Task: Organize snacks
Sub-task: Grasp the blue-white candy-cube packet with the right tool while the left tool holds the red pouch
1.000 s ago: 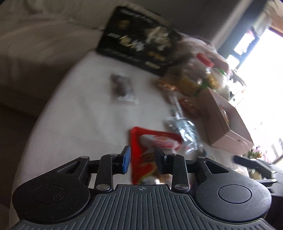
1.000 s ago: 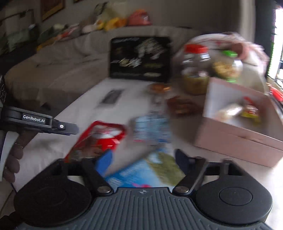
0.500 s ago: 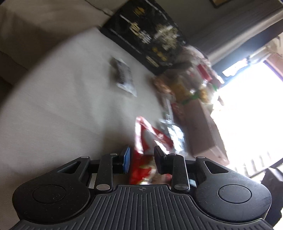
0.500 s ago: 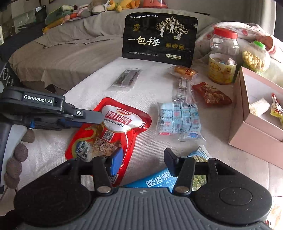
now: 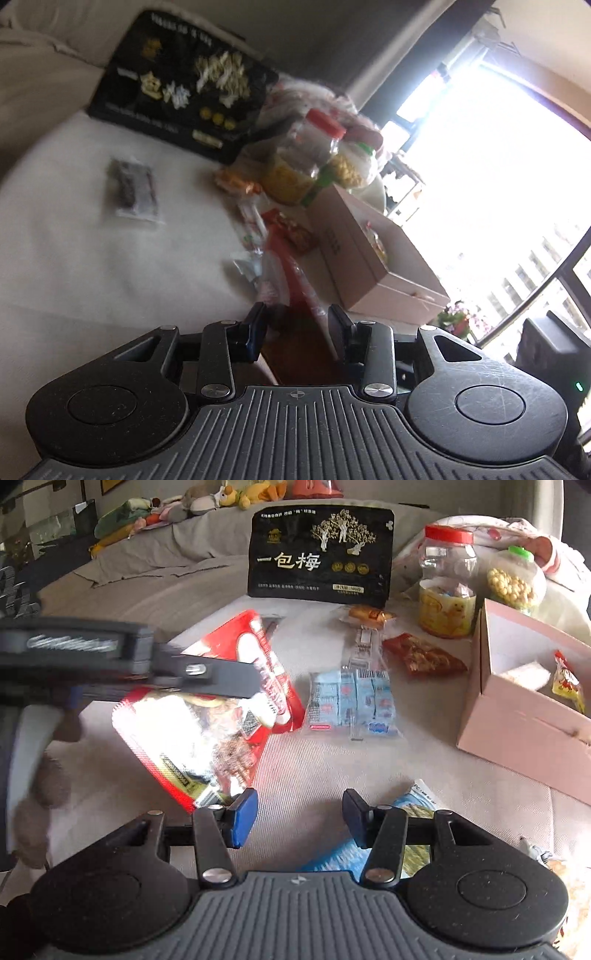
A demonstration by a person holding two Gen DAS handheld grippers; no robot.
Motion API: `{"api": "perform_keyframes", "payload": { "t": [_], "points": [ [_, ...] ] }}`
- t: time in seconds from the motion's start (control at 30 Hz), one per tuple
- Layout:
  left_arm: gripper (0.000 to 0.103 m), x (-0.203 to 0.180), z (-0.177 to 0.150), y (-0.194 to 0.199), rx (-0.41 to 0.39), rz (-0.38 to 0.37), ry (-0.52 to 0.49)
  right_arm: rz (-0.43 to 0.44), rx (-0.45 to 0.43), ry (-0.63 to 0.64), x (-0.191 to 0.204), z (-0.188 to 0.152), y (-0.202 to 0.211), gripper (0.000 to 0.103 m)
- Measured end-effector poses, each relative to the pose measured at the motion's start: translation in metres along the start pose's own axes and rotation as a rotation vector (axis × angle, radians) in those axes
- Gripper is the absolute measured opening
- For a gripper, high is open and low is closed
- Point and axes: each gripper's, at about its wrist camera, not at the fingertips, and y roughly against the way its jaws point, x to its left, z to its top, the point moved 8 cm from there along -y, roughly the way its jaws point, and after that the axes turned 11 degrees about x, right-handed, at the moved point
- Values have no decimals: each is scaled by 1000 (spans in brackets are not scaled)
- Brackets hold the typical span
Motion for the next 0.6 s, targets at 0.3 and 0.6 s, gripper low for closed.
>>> {"api": "perform_keyframes", "payload": {
  "t": [0.3,0.6],
  "points": [
    [32,8,-2,-13,45,176,-22,-21,-9,20,3,-2,2,52],
    [32,16,-23,15,80,182,41,-37,-38,-76,-23,27,11,72]
  ]
}}
